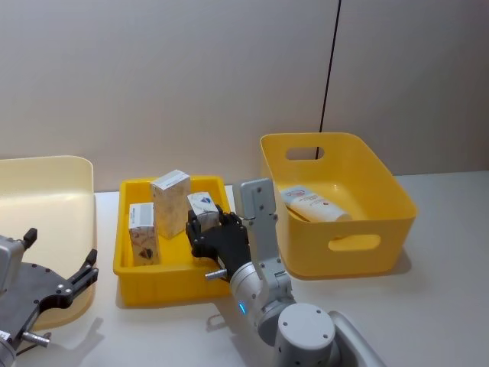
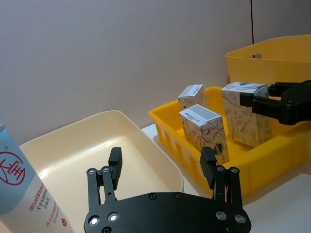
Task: Bimanual collaborative sorting of washing and personal care products
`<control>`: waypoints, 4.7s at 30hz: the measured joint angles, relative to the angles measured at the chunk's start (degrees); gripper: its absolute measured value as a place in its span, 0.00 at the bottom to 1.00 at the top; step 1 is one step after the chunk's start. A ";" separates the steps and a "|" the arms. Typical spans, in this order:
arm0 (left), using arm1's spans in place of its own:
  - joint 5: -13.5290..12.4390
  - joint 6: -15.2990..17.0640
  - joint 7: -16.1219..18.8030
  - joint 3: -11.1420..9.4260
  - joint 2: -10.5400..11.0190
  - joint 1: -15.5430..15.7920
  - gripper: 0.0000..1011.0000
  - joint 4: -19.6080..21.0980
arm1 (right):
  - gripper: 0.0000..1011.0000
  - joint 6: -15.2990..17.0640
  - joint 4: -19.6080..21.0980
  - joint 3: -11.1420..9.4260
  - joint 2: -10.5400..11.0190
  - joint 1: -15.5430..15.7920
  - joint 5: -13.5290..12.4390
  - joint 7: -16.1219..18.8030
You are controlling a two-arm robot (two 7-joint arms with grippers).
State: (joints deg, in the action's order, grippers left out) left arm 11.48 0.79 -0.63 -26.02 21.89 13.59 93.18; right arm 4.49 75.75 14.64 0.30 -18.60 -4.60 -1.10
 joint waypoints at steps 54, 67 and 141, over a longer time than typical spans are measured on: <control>0.00 0.00 0.00 0.00 0.00 0.00 0.99 0.00 | 0.44 -16.29 16.51 -11.59 2.97 5.72 2.51 -1.07; 0.00 0.00 0.00 0.00 0.00 0.00 0.99 0.00 | 0.44 -12.52 19.57 -14.53 2.27 9.77 6.24 -5.79; 0.00 0.00 0.00 0.00 0.00 0.00 0.99 0.00 | 0.99 -12.12 13.23 -17.33 0.39 7.89 6.22 -2.55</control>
State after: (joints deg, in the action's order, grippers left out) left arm 11.48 0.79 -0.63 -26.02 21.89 13.59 93.18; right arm -7.63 88.97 -2.69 0.69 -10.71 1.63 -3.65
